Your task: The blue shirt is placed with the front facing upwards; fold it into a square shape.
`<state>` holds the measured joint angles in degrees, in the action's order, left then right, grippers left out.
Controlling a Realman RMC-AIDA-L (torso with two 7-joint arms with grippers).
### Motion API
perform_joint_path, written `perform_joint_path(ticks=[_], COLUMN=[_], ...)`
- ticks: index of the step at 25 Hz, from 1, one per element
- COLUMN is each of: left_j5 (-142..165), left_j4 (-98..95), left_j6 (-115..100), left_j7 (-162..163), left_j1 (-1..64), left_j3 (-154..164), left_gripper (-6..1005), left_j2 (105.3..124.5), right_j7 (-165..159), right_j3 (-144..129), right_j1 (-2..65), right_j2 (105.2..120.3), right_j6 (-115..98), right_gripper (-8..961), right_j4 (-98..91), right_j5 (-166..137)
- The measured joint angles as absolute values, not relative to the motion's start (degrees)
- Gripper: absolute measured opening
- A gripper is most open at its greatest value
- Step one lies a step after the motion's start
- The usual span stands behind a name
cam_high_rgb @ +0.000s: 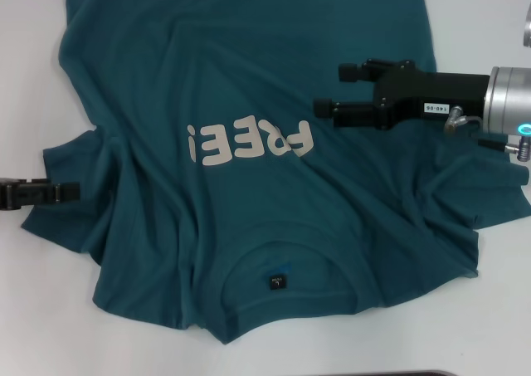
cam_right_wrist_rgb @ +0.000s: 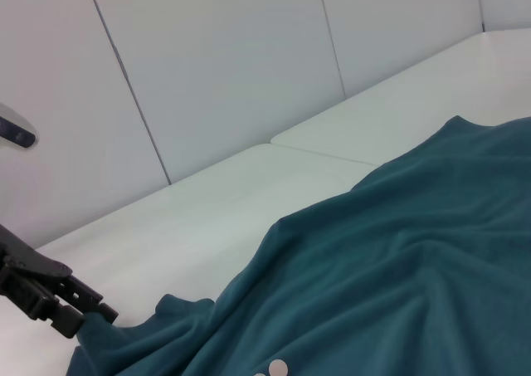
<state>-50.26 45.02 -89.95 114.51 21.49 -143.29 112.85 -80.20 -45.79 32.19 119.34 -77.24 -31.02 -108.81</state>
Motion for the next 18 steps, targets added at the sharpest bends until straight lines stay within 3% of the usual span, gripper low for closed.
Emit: perform_joint_path(ticks=[18], left_j5=[-48.65], left_j4=[51.74], left_j6=[-91.77], left_j7=[115.89], left_j1=[19.69], left_j3=[-144.21], left_gripper=[782], left_j2=[113.48], right_j7=[-80.24], right_j3=[-45.79], right_j1=[32.13], right_j2=[119.43], right_j6=[-77.01], right_gripper=[913], right_j4=[-31.06], right_j5=[-108.56])
